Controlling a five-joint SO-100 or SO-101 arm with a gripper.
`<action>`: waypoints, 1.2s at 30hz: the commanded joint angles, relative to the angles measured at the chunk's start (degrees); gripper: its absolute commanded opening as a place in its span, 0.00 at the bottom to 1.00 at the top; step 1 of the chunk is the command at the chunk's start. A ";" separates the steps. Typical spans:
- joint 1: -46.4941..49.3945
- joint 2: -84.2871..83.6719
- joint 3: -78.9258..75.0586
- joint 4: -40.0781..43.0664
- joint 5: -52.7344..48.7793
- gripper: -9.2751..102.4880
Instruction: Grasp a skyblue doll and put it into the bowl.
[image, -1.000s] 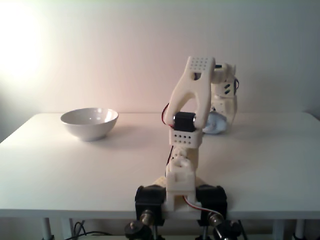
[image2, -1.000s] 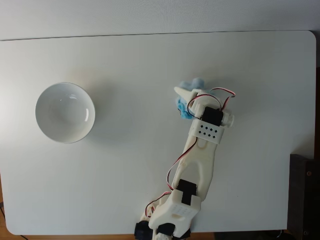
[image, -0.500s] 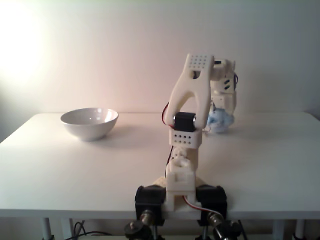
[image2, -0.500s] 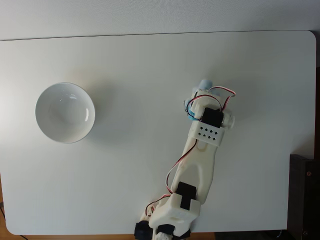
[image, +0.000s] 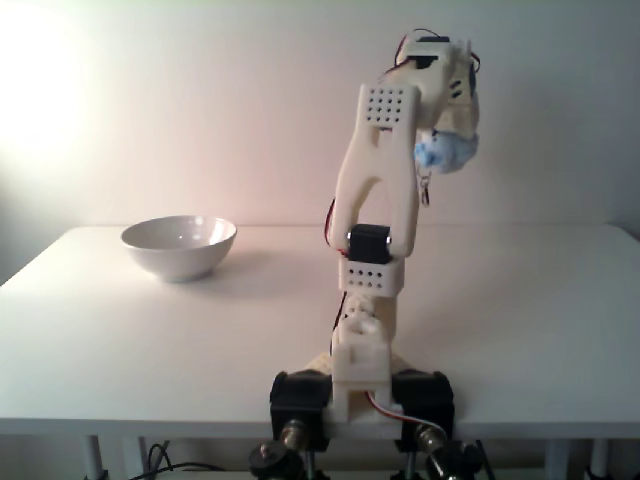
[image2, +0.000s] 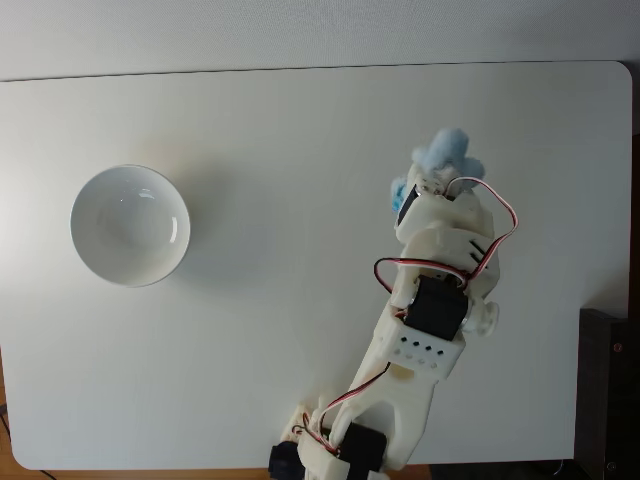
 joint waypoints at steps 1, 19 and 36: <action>-1.32 9.14 -0.88 -0.53 0.35 0.08; -29.27 17.67 -0.97 -6.15 -0.26 0.08; -50.71 2.64 -0.79 -22.68 -0.26 0.08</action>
